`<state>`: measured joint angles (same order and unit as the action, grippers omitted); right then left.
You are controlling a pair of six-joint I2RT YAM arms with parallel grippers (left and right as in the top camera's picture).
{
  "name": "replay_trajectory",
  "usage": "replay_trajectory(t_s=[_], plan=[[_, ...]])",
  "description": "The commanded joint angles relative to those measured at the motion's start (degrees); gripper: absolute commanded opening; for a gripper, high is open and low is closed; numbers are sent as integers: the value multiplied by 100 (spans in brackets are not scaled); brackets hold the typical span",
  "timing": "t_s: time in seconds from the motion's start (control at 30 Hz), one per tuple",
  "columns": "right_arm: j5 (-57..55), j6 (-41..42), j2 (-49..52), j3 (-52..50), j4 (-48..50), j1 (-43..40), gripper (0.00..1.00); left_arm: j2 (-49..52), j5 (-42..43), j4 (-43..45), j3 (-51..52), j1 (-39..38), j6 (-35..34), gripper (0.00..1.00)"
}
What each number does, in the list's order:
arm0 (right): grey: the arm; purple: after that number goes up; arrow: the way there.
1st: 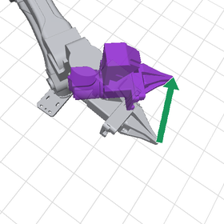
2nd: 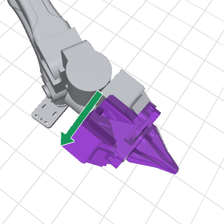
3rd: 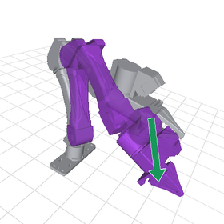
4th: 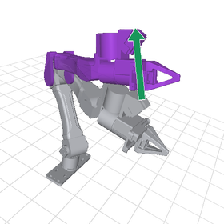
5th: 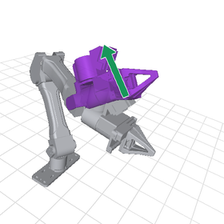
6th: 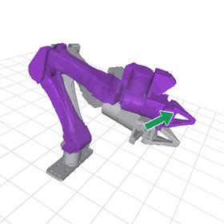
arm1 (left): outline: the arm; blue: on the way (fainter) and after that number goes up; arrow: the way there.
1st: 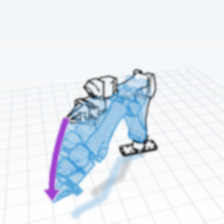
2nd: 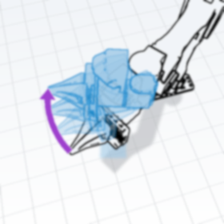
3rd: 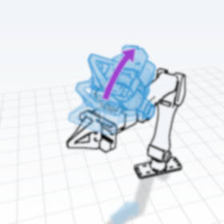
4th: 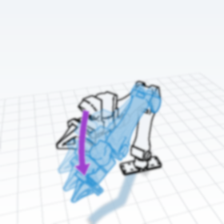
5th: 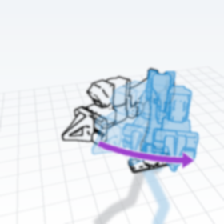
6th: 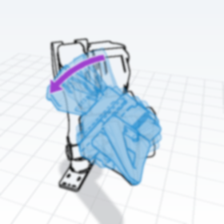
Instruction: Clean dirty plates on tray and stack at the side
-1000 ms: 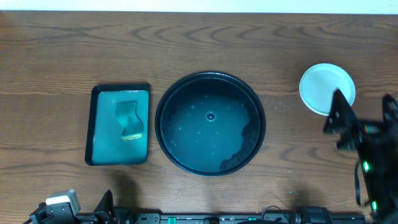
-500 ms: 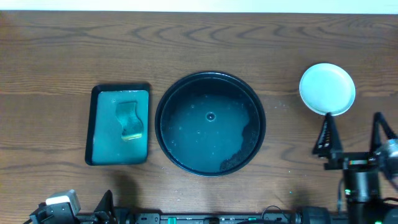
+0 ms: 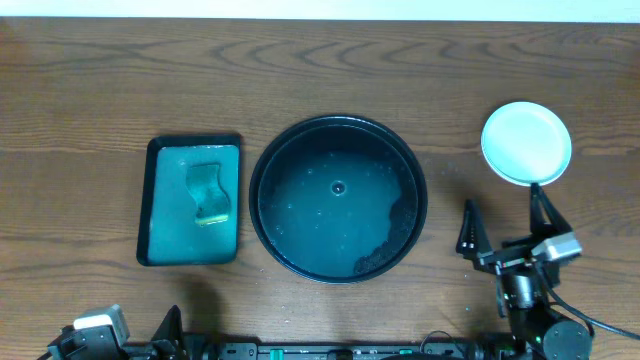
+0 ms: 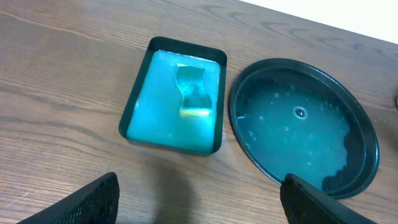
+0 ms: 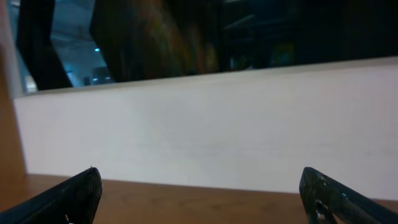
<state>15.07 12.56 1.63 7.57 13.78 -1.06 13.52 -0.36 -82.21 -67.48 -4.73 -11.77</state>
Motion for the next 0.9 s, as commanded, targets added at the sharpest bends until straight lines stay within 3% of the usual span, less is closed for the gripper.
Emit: replay_trajectory(t_s=[0.0, 0.43, 0.67, 0.87], plan=[[50, 111, -59, -332, 238, 186, 99, 0, -11, -7, -50, -17, 13, 83], [-129, -667, -136, -723, 334, 498, 99, 0, -13, -7, -50, -17, 13, 83], [-83, -1401, -136, -728, -131, 546, 99, 0, -11, -7, -50, -17, 13, 83], [-319, -1648, -136, -728, -1099, 546, 99, 0, -11, -7, -50, -17, 13, 83]])
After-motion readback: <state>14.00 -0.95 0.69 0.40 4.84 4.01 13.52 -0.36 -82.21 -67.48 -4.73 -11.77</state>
